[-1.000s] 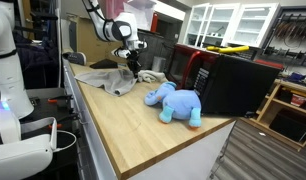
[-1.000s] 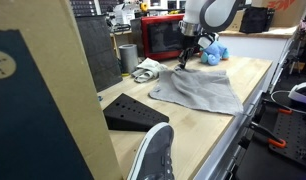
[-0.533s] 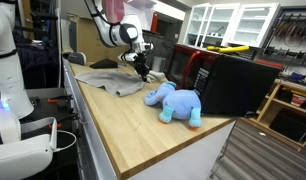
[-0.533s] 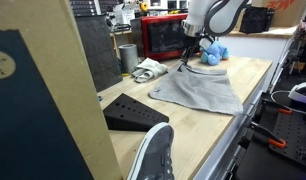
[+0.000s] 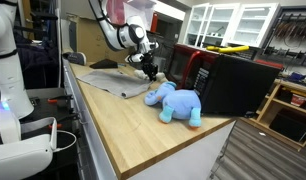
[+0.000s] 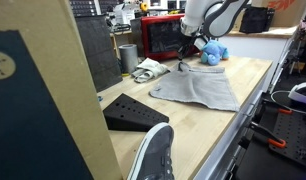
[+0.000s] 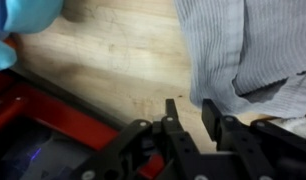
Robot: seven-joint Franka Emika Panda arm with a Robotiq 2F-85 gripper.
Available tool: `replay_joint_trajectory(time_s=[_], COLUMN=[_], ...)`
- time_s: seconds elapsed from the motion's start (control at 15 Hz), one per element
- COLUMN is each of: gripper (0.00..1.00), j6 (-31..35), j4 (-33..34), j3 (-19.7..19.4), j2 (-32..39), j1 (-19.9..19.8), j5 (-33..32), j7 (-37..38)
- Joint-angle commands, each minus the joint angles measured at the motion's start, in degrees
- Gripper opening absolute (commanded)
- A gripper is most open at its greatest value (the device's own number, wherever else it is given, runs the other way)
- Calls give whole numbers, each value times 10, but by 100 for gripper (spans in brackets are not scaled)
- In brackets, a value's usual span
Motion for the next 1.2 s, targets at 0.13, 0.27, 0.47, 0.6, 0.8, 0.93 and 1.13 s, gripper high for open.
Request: replay_joint_trajectory(time_s=[0.13,0.27,0.47,0.6,0.8,0.93,1.13], gripper=[80,95,100,100,100,100,66], j6=[-44,-100,-211,-276,-325,-324,-293], j4=[-39,-77,-75,-63,-61,-79,-109], j3=[51,127,119,105,92,91,97], j2=[-51,-92,-141,-173,-199,-197,-170], j1=[-19,-72,-64,-66,-70,-65,-65], j5=[94,201,309,312,318,319,291], j7=[-58,-160,-260,-281,-318,-338,-302])
